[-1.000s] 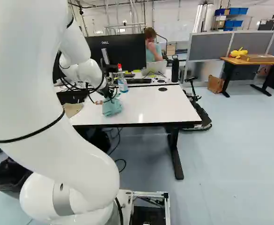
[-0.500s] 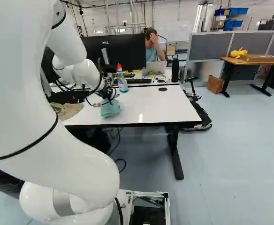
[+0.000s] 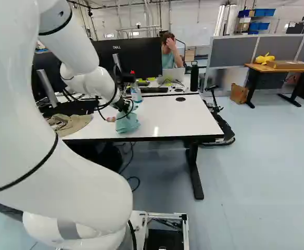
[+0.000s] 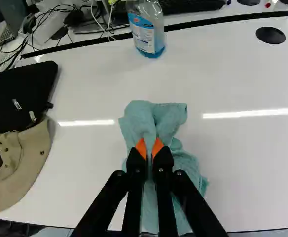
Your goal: Clean the table with the green towel
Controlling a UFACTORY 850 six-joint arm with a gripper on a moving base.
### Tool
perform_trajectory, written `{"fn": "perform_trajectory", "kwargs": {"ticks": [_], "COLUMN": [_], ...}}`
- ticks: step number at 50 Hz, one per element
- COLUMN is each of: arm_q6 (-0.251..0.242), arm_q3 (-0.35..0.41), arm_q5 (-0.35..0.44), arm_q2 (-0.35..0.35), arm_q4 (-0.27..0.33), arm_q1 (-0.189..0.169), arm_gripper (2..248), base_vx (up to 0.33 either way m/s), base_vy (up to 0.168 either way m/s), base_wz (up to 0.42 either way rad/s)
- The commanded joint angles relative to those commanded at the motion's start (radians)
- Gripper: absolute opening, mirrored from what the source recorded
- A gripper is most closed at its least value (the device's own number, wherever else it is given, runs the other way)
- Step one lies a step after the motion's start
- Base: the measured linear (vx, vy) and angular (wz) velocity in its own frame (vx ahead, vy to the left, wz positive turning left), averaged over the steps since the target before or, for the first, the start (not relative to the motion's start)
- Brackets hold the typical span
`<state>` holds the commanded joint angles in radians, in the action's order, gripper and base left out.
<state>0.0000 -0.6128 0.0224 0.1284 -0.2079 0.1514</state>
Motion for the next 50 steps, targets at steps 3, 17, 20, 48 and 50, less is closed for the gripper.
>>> {"fn": "perform_trajectory", "kwargs": {"ticks": [3,17,20,48,50], "arm_q6": [0.0,0.0,0.0,0.0,0.0], "arm_q3": [0.002,0.01,0.011,0.012,0.012], "arm_q5": [0.0,0.0,0.0,0.0,0.0], "arm_q2": [0.002,0.011,0.012,0.012,0.012], "arm_q4": [0.0,0.0,0.0,0.0,0.0], "arm_q1": [-0.01,-0.057,-0.066,-0.068,-0.068], "arm_gripper": [34,34,34,161,161], "base_vx": [0.0,0.0,0.0,0.0,0.0], "base_vy": [0.0,0.0,0.0,0.0,0.0], "base_wz": [0.0,0.0,0.0,0.0,0.0]}}
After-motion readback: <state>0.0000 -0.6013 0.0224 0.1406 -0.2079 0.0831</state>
